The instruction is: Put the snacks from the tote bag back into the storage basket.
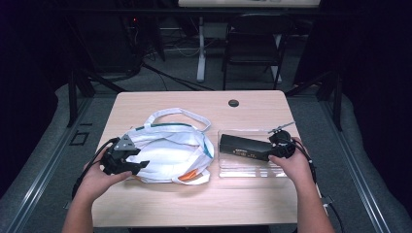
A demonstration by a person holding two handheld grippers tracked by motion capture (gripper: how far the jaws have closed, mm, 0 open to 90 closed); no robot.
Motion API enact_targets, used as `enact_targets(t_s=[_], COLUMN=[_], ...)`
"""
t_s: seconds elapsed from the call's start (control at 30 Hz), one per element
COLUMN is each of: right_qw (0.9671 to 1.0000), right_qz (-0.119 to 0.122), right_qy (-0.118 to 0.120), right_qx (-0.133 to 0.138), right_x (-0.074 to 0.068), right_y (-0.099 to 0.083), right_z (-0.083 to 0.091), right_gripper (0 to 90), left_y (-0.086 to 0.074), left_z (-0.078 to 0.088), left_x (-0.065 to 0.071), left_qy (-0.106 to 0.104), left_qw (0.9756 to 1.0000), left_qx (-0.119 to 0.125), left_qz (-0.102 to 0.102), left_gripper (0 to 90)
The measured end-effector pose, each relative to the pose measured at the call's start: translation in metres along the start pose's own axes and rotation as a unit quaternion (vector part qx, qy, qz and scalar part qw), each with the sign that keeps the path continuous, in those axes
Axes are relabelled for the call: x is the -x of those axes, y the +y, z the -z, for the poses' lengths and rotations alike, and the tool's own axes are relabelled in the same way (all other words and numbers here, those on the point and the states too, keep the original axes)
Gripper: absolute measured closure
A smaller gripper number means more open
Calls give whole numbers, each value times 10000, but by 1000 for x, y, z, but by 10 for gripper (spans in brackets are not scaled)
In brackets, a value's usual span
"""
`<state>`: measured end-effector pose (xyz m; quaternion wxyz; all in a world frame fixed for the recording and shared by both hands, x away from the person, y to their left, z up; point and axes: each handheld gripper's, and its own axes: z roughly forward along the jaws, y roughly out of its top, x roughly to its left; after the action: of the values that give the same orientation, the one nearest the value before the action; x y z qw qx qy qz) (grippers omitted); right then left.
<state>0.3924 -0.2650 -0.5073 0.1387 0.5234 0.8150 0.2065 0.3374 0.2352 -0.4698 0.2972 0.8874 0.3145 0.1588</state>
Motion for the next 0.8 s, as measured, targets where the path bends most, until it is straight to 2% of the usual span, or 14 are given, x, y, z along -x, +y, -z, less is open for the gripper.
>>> enact_targets(t_s=[0.27,0.3,0.37,0.5,0.63,0.8], right_qw=[10000,10000,9999,9997,9996,9994], right_qz=[79,31,106,90,61,110], right_qy=[-5,-24,-49,-101,-68,-117], right_qx=[-40,-9,-118,-189,-251,-294], right_x=[-2,-3,-2,-1,-1,0], right_y=[1,0,1,0,0,2], right_z=[-2,-3,-3,-6,-12,-12], right_gripper=[390,388,386,385,386,417], left_y=[-1,-1,-1,-1,-2,-3], left_z=[2,3,3,2,1,4], left_x=[0,0,-1,-2,-2,-2], left_qy=[40,36,41,38,48,99], left_qw=[10000,10000,10000,10000,10000,9999], left_qx=[-6,-3,14,12,-18,4], left_qz=[-27,-20,-5,4,0,15], left_gripper=[441,441,440,440,441,441])
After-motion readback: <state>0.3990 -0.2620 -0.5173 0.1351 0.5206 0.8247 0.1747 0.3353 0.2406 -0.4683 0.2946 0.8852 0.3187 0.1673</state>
